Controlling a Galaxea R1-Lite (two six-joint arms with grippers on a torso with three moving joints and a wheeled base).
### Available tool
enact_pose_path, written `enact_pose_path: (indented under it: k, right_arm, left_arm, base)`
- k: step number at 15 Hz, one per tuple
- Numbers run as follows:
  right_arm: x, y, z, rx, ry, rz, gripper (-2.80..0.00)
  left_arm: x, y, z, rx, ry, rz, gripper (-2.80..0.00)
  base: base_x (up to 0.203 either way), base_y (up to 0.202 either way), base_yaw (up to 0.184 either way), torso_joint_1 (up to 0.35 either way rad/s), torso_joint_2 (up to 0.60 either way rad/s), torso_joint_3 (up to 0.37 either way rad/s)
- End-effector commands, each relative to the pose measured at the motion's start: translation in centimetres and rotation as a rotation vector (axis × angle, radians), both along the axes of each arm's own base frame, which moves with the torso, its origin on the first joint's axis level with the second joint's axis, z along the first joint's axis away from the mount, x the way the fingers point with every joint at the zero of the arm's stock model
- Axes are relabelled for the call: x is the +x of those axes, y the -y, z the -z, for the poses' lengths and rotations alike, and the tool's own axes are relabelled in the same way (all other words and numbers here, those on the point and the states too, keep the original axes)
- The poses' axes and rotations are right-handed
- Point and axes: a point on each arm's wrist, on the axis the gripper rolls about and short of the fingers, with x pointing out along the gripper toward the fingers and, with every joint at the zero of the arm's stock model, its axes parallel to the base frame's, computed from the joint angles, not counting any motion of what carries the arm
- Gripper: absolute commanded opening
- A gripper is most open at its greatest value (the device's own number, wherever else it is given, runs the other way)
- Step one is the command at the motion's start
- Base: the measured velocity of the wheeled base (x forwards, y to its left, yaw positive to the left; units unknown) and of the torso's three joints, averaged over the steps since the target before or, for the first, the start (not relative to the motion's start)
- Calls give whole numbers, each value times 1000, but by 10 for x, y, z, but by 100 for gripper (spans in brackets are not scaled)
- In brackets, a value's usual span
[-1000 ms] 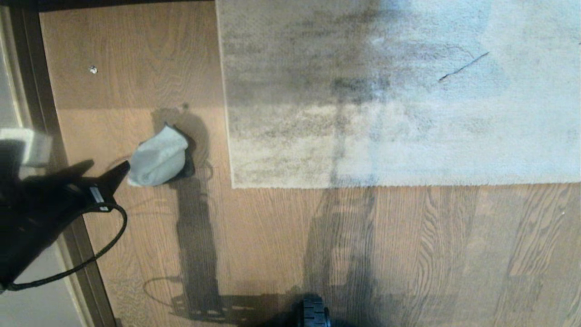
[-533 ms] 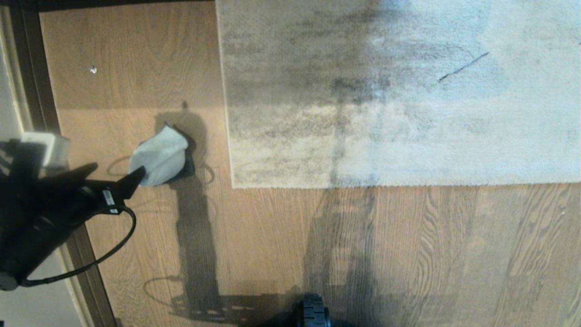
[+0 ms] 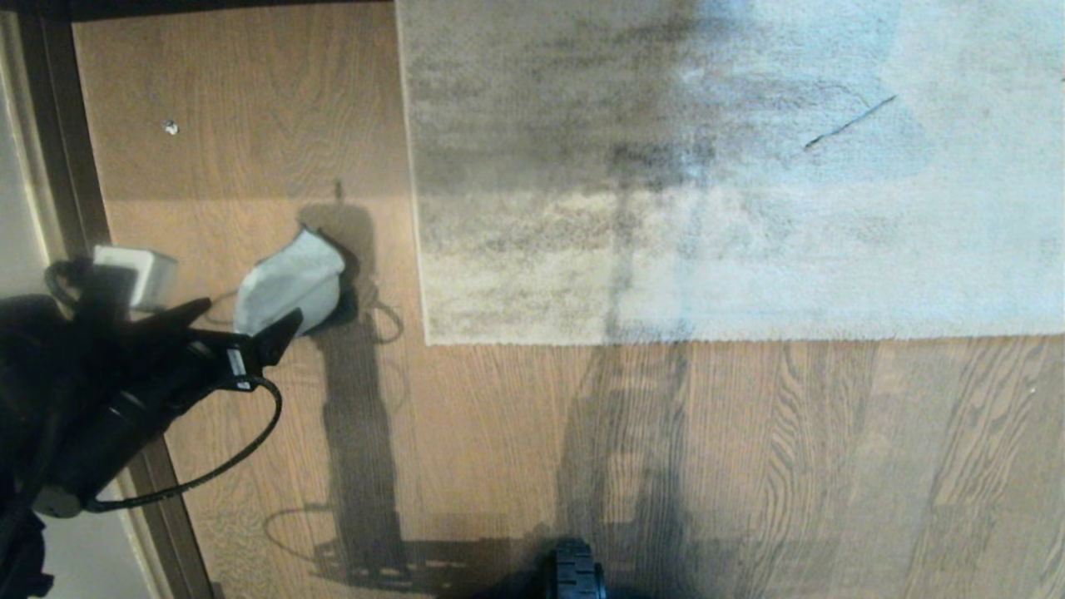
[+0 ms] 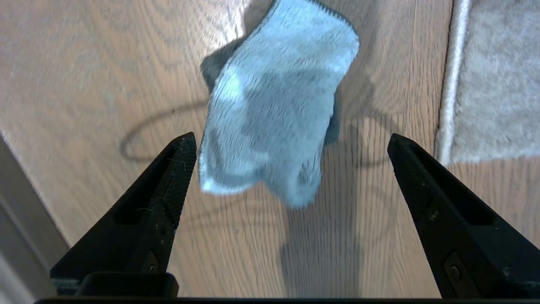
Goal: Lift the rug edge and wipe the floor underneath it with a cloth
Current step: Pick up the rag
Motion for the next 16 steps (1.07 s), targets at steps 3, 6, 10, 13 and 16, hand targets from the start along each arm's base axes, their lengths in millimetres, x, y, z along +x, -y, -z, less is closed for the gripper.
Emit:
enact_pose_path:
  k: [3, 6, 10, 13, 16]
  right_arm:
    - [0, 0, 0, 0, 1, 0, -280]
    - [0, 0, 0, 0, 1, 0, -280]
    - [0, 0, 0, -1, 1, 0, -280]
    - [0, 0, 0, 0, 1, 0, -280]
    - [0, 0, 0, 0, 1, 0, -280]
  left_arm:
    - [15, 1, 9, 5, 14, 2, 0]
    - [20, 1, 8, 6, 24, -26, 0]
    - [21, 1, 11, 8, 12, -30, 0]
    - [22, 1, 14, 8, 0, -33, 0]
    - [25, 1, 19, 9, 4, -32, 0]
  base:
    - [0, 0, 0, 0, 0, 0]
    - [0, 0, 0, 0, 0, 0]
    - [0, 0, 0, 0, 0, 0]
    - [0, 0, 0, 0, 0, 0]
    - [0, 0, 0, 0, 0, 0]
